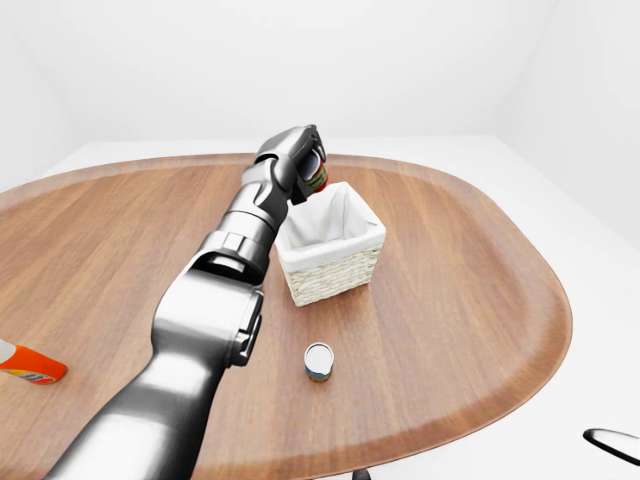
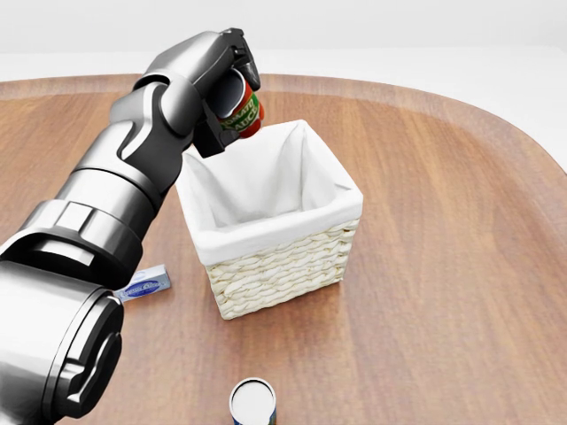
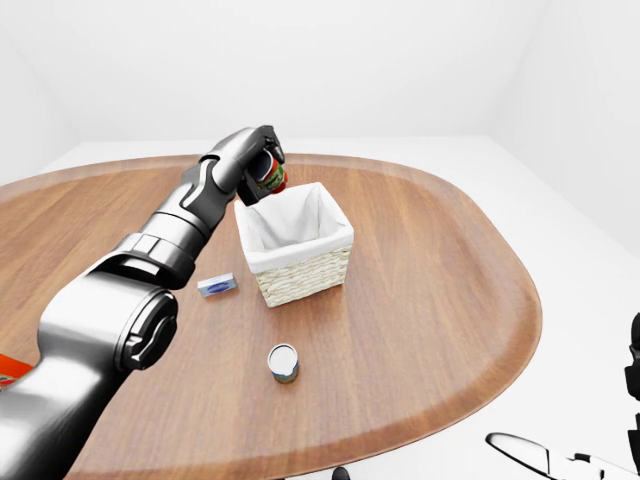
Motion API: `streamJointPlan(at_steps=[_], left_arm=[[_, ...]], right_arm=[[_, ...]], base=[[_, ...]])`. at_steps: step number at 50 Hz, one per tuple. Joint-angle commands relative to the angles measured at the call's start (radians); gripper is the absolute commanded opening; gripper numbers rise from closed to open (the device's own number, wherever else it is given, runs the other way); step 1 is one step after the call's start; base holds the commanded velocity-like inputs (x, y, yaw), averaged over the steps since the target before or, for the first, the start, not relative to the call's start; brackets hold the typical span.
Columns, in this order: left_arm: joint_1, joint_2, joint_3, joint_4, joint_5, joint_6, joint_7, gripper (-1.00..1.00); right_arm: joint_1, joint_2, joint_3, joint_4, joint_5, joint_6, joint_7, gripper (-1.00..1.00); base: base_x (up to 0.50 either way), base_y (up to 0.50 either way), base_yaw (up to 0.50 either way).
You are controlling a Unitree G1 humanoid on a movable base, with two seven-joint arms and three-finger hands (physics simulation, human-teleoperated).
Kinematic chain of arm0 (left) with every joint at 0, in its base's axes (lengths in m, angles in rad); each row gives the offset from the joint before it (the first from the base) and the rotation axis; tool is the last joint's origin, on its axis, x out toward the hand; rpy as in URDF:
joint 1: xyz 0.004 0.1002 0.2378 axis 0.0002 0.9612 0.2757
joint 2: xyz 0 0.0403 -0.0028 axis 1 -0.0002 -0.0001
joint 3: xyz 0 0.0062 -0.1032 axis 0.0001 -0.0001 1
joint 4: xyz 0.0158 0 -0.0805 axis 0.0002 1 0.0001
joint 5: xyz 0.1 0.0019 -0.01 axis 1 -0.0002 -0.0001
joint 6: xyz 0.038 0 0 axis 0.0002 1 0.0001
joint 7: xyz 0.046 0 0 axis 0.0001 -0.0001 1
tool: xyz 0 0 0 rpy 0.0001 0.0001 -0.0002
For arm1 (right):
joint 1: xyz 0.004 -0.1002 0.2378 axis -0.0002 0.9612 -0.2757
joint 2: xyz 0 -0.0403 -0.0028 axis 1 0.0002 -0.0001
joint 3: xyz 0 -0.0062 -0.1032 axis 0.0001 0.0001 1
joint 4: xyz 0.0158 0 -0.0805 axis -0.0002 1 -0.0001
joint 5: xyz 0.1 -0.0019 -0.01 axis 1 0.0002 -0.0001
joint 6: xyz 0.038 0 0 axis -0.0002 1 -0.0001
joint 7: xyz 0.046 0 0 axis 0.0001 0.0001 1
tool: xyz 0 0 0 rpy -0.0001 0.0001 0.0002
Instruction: Pick up the tomato sauce, and put it in the basket.
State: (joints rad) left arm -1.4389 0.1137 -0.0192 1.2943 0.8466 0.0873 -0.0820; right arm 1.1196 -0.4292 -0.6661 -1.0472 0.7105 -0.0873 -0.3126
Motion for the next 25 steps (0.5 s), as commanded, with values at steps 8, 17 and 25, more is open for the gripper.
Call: streamJointPlan(at_steps=[8,17,25], left_arm=[[0.046,-0.011,0.018,0.062,0.086,0.000,0.007,-1.00],[0.057,-0.007,0.016,0.063,0.103,0.000,0.007,-1.00],[0.081,-0.008,0.016,0.065,0.119,0.000,0.018,-1.00]], right_arm=[[0.011,0.002,-0.016,0.000,0.024,0.000,0.009,1.00],[-0.007,0.024,-0.016,0.000,0.026,0.000,0.031,1.00],[-0.005,0.012,-0.006,0.000,0.013,0.000,0.018,1.00]], base=[[0.00,0.00,0.00],[0.00,0.00,0.00],[0.00,0.00,0.00]])
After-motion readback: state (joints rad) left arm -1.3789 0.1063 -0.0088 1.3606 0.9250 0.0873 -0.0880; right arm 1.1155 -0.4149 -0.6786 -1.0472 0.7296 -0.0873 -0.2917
